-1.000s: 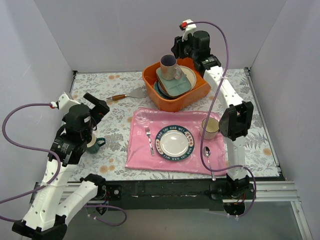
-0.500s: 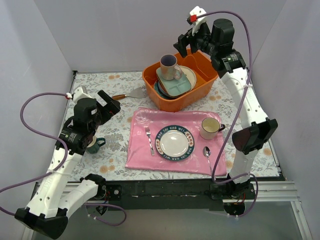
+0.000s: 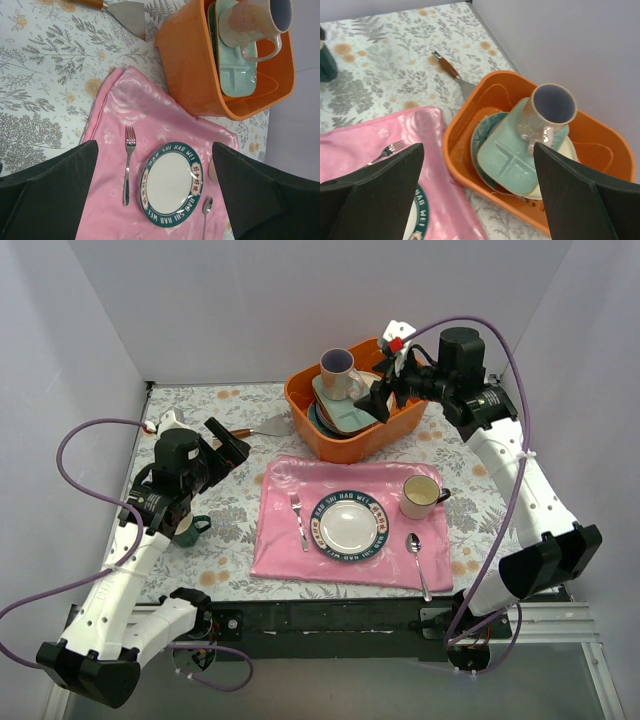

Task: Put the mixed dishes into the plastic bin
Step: Pick up the cup at the center of the board.

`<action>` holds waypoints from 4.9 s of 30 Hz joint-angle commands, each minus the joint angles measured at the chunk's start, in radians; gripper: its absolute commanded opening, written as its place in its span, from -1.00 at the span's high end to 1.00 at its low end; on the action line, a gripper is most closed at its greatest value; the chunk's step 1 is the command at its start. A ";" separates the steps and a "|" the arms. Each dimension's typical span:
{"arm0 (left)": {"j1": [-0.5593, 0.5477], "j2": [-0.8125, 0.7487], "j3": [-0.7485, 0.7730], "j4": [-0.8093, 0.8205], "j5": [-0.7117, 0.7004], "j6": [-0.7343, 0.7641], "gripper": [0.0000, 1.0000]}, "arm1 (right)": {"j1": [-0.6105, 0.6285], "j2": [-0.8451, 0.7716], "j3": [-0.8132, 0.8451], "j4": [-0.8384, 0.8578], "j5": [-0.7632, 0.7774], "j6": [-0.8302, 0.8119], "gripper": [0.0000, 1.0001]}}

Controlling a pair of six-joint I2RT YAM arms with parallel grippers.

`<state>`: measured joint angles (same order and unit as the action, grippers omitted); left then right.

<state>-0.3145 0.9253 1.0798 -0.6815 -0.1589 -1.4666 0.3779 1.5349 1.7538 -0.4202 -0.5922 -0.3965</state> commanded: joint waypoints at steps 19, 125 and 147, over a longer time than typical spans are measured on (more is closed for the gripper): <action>0.098 -0.083 -0.090 -0.009 0.084 -0.081 -0.96 | -0.108 -0.355 -0.519 0.069 -0.406 0.008 -0.95; 0.594 0.218 -0.073 -0.239 -0.033 -0.118 -0.03 | -0.093 -0.256 -0.655 0.060 -0.419 -0.159 -0.97; 0.594 0.285 -0.150 -0.167 -0.004 -0.118 1.00 | -0.089 -0.263 -0.646 0.054 -0.411 -0.163 -0.97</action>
<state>0.2760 1.1965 0.9260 -0.8700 -0.1734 -1.5944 0.2821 1.2839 1.0981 -0.3656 -0.9947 -0.5503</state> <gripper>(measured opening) 0.058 0.984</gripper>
